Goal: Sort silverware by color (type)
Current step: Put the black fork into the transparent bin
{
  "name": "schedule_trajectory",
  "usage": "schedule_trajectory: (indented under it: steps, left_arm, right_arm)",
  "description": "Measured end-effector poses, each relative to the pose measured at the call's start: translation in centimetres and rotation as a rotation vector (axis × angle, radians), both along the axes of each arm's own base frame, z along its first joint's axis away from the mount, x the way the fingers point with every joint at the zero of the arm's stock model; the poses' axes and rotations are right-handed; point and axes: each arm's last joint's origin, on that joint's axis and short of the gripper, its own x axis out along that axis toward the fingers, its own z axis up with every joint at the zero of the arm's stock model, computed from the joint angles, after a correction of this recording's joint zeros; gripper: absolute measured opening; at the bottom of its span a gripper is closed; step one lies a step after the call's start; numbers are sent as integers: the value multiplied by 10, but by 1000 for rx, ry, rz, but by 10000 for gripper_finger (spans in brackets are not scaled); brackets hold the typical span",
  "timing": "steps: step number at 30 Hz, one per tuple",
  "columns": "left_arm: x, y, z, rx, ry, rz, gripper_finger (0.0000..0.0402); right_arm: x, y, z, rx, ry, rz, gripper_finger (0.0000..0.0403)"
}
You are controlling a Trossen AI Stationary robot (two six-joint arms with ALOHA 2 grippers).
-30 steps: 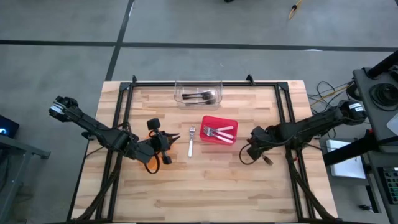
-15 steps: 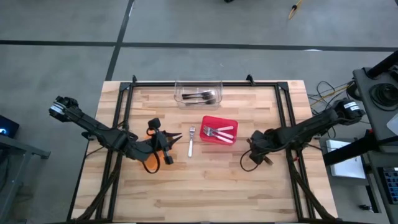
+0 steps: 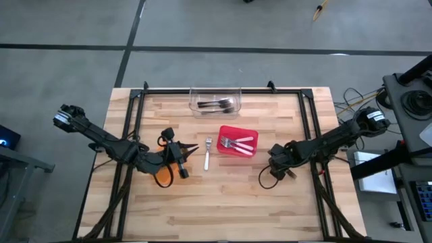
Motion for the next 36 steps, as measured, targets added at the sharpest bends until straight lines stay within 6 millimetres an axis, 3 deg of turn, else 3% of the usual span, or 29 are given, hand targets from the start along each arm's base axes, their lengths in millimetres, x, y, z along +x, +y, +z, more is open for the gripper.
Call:
schedule_trajectory:
  steps: [5, 10, 15, 23, 36]
  left_arm:
    - [0, 0, 0, -2, -4, 0, 24]
    - [0, 0, 1, -6, -11, 0, 24]
    - [0, 0, 1, -6, -11, 0, 24]
    - [1, 0, 2, -10, -18, 0, 24]
    - [2, 0, 5, -30, -57, 1, 24]
  right_arm:
    - [2, 1, -4, 1, 2, -47, 19]
    - [1, 1, 2, 6, -45, -84, 13]
    - [-5, 0, 22, 15, -136, -87, 12]
    - [-25, -11, 53, -103, -258, -109, 11]
    - [-32, -23, 96, -378, -589, -83, 11]
